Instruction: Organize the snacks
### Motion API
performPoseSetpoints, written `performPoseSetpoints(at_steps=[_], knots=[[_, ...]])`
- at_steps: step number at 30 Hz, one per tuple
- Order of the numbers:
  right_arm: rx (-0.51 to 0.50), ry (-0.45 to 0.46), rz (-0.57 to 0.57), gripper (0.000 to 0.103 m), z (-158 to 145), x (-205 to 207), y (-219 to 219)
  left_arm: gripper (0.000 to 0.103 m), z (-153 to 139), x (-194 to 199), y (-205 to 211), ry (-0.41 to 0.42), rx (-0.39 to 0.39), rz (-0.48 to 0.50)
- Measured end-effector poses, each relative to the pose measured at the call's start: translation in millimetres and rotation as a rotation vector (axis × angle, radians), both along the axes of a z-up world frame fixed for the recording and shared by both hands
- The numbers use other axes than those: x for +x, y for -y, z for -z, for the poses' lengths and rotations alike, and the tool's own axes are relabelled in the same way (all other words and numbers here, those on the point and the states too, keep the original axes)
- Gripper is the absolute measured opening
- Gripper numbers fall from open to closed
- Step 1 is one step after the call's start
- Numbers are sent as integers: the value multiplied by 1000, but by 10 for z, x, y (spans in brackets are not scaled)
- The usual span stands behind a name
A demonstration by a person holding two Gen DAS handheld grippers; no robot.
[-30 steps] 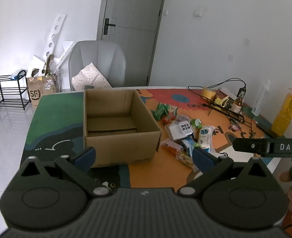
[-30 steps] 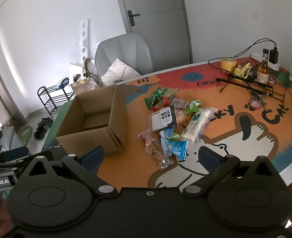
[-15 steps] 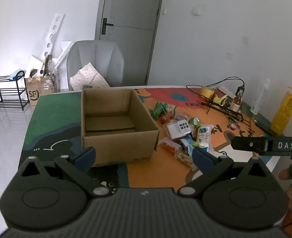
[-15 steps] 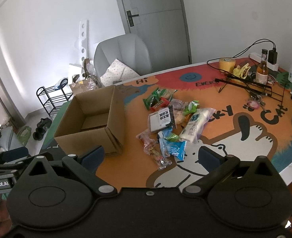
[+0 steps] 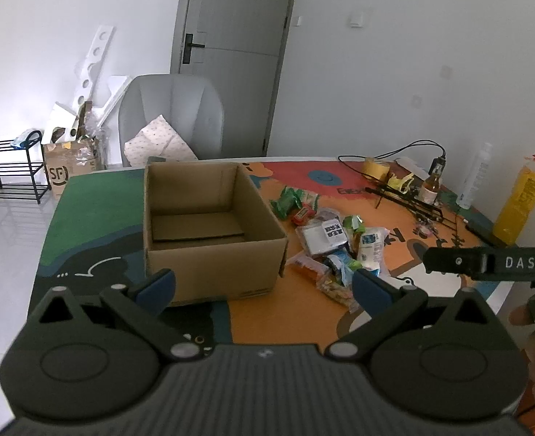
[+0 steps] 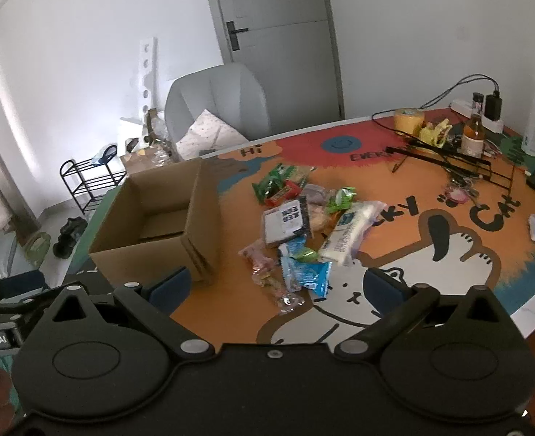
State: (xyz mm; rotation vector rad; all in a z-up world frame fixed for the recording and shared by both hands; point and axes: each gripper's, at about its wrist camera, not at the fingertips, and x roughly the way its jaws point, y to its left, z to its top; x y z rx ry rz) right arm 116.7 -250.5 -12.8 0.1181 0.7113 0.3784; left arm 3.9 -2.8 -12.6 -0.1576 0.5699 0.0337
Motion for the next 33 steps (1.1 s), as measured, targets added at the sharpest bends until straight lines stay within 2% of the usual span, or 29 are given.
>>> performPoseSetpoints(at_steps=[14, 28, 33], knots=[[-14, 15, -23, 103, 104, 241, 235, 103, 160, 325, 138, -6, -1, 38], [76, -31, -101, 103, 399, 592, 572, 100, 343, 739, 469, 10, -48, 91], [57, -18, -145, 97, 532, 723, 644, 90, 503, 958, 618, -25, -68, 91]])
